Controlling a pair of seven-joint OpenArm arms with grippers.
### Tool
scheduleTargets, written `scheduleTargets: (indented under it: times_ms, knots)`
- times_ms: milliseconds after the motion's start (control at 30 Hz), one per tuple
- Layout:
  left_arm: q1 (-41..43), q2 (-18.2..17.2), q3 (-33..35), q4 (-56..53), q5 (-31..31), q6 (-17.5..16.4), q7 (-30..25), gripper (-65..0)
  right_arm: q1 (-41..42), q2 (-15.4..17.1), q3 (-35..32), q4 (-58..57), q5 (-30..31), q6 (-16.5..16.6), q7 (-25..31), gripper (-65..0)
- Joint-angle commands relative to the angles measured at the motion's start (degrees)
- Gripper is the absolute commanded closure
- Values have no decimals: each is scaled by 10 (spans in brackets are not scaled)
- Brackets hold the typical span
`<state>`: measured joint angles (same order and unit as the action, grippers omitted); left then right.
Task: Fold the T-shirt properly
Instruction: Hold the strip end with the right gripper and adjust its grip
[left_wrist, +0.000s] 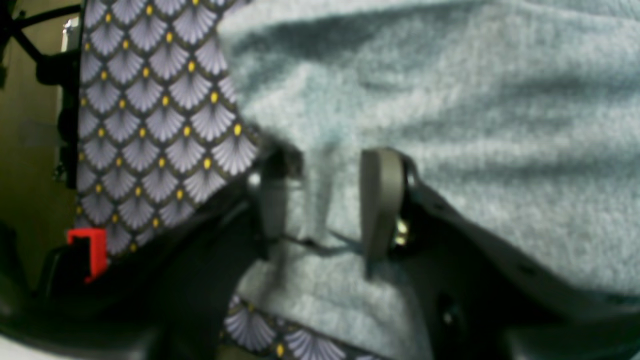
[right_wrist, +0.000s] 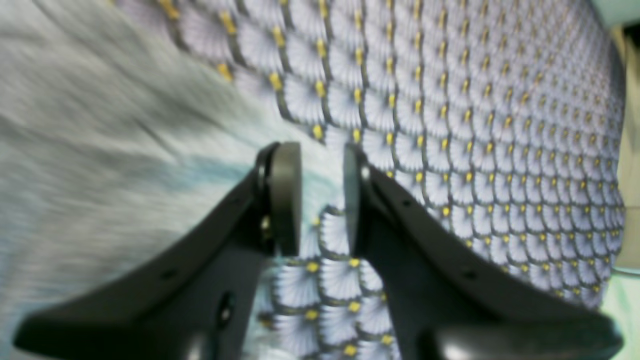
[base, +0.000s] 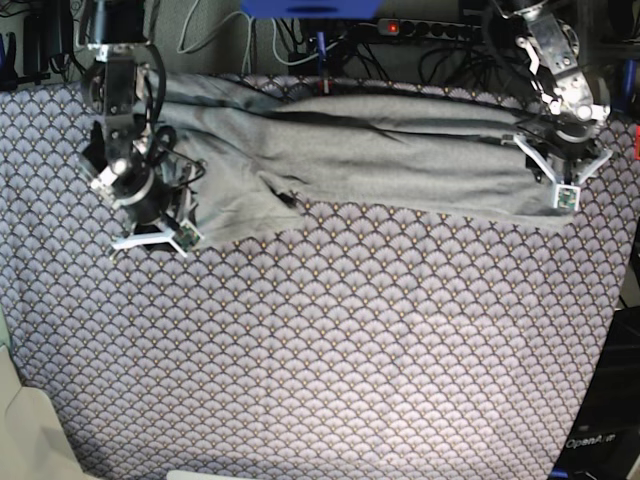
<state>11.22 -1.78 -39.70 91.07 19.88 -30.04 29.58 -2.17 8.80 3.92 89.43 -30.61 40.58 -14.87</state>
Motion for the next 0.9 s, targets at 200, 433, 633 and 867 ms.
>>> scheduleTargets:
  times_ms: [200,433,633,867]
  knots:
    - [-4,-5,-2,8,-4,4,-12,-252,44,21,-10,-64,7,-6,-10,-240]
    - [-4,-5,-2,9,-4,4,-12,-252,43,22,-12,-96,4,-6,-6,-246]
    - [-4,-5,-2,9,-4,4,-12,-252,44,29,-15,-132,4,-6,-6,-246]
    - [-4,-5,-2,9,-4,4,-12,-252,43,52,-54,-162,4,-6,-6,-240]
